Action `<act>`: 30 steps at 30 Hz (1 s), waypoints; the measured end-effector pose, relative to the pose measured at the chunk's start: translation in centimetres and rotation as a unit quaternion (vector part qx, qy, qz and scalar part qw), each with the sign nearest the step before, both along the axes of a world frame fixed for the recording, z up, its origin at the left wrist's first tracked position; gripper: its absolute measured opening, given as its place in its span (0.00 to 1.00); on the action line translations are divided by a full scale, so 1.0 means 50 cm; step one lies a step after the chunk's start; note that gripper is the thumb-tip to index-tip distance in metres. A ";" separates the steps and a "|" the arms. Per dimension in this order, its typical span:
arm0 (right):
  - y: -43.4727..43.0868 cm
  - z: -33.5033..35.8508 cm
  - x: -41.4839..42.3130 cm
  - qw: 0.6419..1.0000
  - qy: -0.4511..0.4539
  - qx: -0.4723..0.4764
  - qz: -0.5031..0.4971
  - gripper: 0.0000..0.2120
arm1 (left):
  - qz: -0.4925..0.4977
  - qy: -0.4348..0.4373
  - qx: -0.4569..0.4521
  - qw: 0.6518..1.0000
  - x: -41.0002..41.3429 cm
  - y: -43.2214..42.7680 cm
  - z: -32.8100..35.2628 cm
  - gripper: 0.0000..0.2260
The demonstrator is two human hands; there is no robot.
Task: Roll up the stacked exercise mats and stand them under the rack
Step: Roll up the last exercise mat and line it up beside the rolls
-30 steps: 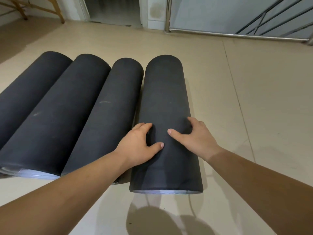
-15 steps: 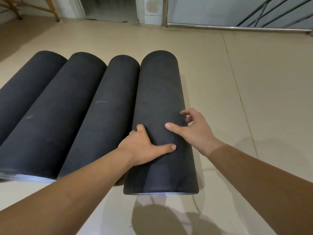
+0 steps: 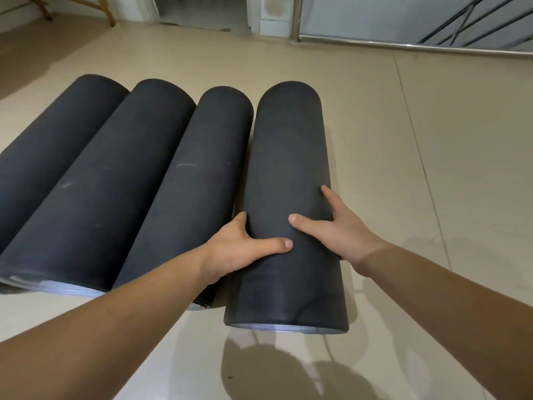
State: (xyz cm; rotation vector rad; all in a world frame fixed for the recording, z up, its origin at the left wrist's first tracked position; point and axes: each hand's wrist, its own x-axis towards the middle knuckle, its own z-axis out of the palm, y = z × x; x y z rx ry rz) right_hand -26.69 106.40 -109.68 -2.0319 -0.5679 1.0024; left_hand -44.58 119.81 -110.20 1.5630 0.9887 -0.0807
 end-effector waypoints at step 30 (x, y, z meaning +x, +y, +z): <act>-0.018 -0.004 -0.035 0.984 -0.174 -0.043 0.006 0.53 | -0.153 0.026 0.363 0.919 -0.002 -0.030 0.017 0.40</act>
